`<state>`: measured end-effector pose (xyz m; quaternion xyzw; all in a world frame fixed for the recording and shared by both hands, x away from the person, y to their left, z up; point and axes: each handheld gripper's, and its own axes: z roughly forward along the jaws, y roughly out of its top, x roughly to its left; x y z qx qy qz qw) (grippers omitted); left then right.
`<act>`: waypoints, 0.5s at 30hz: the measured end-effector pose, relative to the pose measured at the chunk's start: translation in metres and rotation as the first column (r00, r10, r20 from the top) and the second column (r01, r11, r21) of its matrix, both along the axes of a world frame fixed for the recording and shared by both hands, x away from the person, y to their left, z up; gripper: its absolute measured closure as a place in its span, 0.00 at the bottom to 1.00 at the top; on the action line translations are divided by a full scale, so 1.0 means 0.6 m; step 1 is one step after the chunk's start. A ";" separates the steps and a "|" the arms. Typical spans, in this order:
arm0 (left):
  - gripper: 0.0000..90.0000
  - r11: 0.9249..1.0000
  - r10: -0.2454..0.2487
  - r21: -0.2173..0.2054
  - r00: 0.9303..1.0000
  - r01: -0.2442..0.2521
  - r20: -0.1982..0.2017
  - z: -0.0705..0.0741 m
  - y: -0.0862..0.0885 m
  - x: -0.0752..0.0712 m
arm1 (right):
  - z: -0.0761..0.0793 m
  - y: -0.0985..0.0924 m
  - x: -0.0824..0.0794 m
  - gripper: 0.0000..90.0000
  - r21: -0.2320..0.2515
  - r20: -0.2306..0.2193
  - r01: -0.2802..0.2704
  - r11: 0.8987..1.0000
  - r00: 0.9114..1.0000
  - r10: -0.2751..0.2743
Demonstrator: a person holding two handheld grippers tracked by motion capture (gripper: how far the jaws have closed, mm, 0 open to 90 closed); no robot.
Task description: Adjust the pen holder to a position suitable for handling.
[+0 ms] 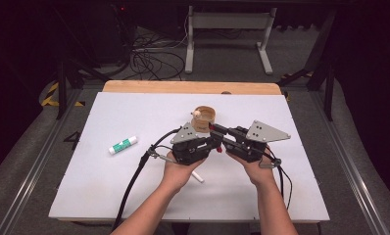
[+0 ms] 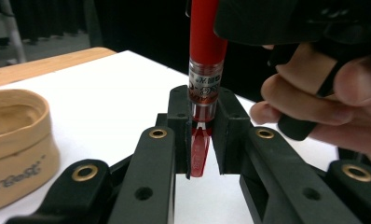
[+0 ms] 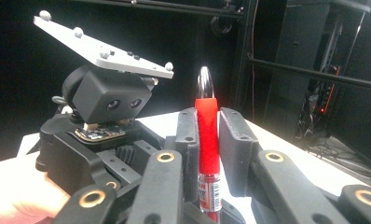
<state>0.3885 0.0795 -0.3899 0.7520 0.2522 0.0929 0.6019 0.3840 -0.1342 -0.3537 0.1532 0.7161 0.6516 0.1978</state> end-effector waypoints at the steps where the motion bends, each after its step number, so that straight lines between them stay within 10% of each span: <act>1: 0.88 1.000 0.002 0.008 1.000 -0.002 0.004 0.001 0.000 0.001 | 0.000 0.000 0.000 0.79 0.000 -0.003 0.000 1.000 1.000 0.000; 15: 0.88 0.997 0.052 0.050 0.998 -0.053 0.021 0.013 0.008 0.021 | 0.006 -0.013 -0.001 0.58 0.014 -0.029 0.012 1.000 1.000 -0.011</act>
